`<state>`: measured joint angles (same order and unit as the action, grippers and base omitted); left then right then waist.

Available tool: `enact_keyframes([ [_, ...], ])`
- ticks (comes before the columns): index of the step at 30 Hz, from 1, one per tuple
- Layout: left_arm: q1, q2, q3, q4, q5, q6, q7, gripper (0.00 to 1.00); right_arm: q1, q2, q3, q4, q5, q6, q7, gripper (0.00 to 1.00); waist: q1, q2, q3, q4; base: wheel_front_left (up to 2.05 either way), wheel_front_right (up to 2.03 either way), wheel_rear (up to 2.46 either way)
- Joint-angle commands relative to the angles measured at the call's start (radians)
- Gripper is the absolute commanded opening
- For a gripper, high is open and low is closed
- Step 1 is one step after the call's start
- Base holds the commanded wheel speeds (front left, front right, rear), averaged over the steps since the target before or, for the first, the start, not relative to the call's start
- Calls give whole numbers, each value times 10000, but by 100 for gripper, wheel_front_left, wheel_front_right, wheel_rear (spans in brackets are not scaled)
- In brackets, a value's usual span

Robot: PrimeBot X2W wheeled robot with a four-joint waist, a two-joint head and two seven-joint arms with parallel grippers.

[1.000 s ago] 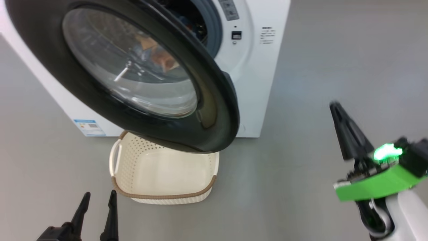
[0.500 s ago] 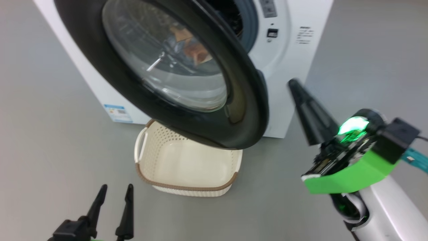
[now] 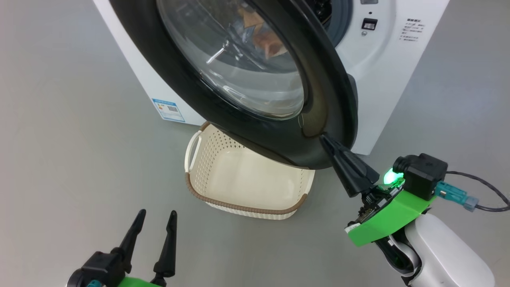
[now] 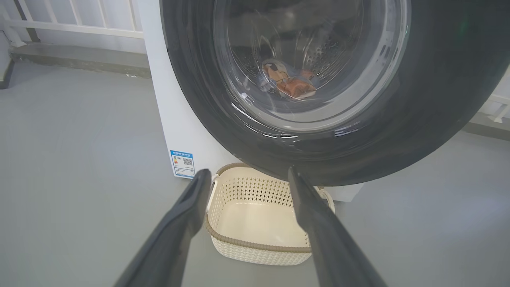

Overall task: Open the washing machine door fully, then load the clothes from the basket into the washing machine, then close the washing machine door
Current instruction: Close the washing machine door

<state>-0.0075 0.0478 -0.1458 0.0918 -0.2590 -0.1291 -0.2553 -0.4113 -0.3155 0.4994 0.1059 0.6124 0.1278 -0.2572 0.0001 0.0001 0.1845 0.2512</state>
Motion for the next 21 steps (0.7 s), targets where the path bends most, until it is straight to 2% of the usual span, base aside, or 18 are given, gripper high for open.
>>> enact_keyframes([
  [1,-368,55,320,-216,66,-15,-65,100,-225,14,177,-78,188,29,-46,0,-1,-1,129,104,0,0,0],
  [12,-645,28,365,-229,24,-15,-65,100,-764,40,172,1037,324,29,-46,0,-1,-1,514,53,0,0,0],
  [21,-863,25,277,-354,-27,-15,-65,100,-996,-78,-517,1158,323,29,-46,0,-1,-1,815,37,0,0,0],
])
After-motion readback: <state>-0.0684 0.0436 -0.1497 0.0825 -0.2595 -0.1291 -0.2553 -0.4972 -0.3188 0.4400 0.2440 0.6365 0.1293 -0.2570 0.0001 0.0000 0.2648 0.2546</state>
